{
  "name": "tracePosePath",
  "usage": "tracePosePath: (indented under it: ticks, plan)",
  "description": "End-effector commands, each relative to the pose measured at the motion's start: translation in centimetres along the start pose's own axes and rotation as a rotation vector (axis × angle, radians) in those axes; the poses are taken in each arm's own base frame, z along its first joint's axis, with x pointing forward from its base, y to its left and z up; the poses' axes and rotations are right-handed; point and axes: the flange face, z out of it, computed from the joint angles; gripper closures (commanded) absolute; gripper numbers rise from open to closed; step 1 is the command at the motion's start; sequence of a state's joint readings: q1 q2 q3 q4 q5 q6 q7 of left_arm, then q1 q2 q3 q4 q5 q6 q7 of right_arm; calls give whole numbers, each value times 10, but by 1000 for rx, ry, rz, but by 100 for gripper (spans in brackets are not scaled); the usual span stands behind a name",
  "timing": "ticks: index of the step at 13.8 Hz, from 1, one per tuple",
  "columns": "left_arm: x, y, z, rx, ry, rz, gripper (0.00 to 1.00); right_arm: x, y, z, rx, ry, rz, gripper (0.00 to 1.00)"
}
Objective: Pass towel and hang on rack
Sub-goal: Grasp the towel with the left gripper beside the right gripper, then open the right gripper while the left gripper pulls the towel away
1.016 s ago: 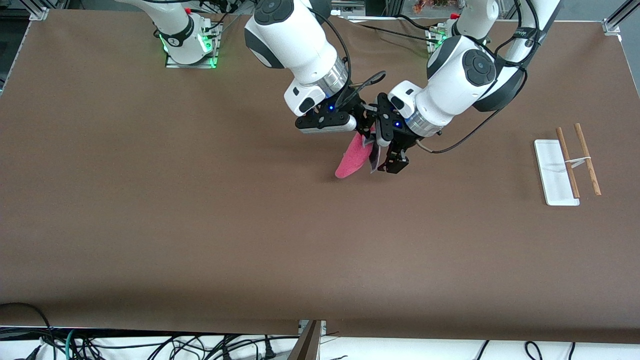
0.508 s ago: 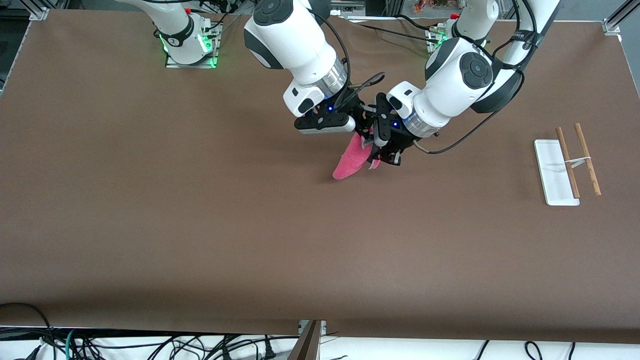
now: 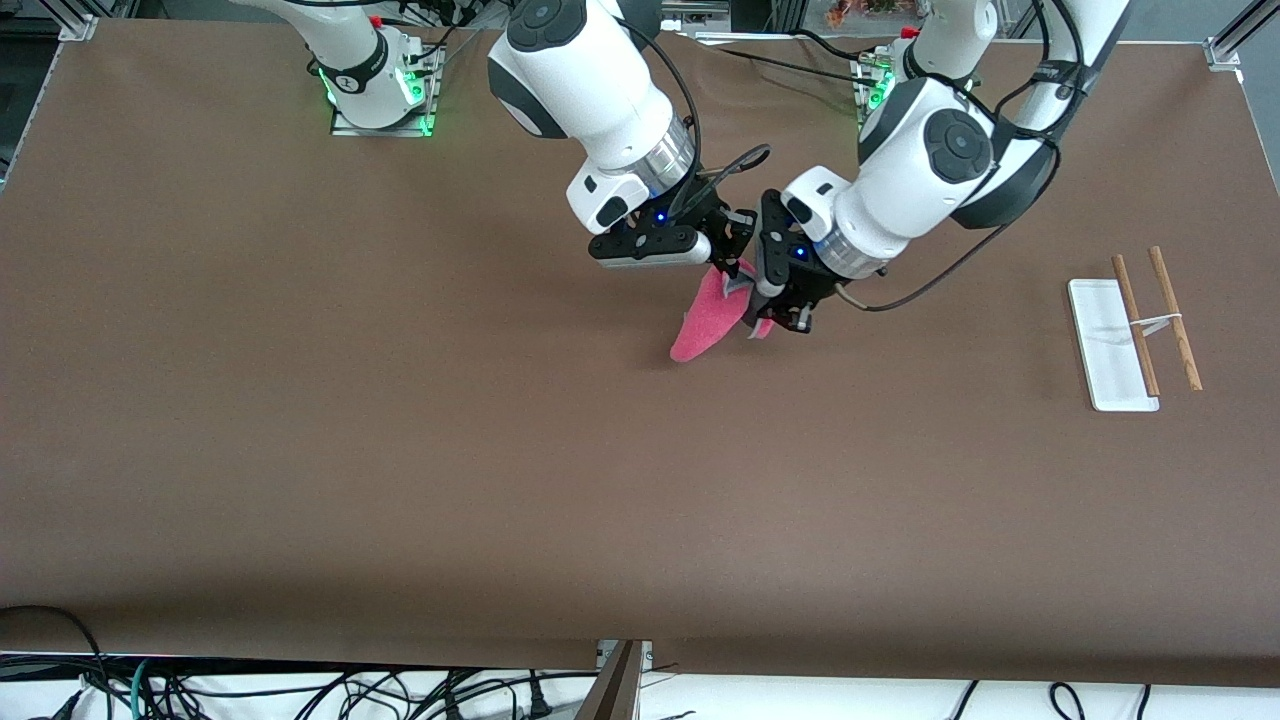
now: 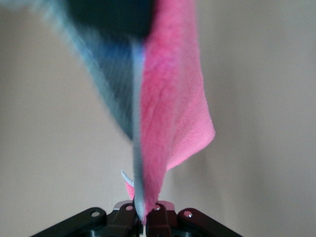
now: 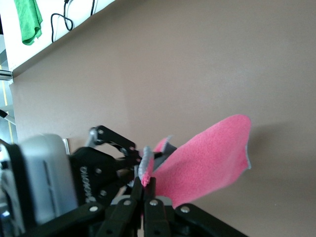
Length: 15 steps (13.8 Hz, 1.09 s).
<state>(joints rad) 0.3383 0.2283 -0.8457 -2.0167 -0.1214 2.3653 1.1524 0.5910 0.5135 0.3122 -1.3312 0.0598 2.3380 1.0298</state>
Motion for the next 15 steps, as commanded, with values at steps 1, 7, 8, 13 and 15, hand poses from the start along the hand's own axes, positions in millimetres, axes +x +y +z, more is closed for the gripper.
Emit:
tracePosePath:
  ticks: [1,7,8,13,15]
  plan:
    - [-14,-3,-18,-1,-41,19,100,2,-6,-4,12,1,-17,0]
    - [-88,-20,-62,-34,-127,-121,100,5,-4,-7,10,4,-15,0]
    - [-107,-22,-72,-44,-147,-152,100,8,-3,-10,1,5,-23,0]
    - [-253,-56,-144,-100,-141,-262,100,67,53,-30,-183,-99,-282,0]
    - [-300,-64,-158,-139,-113,-247,100,100,84,-48,-233,-134,-376,0]
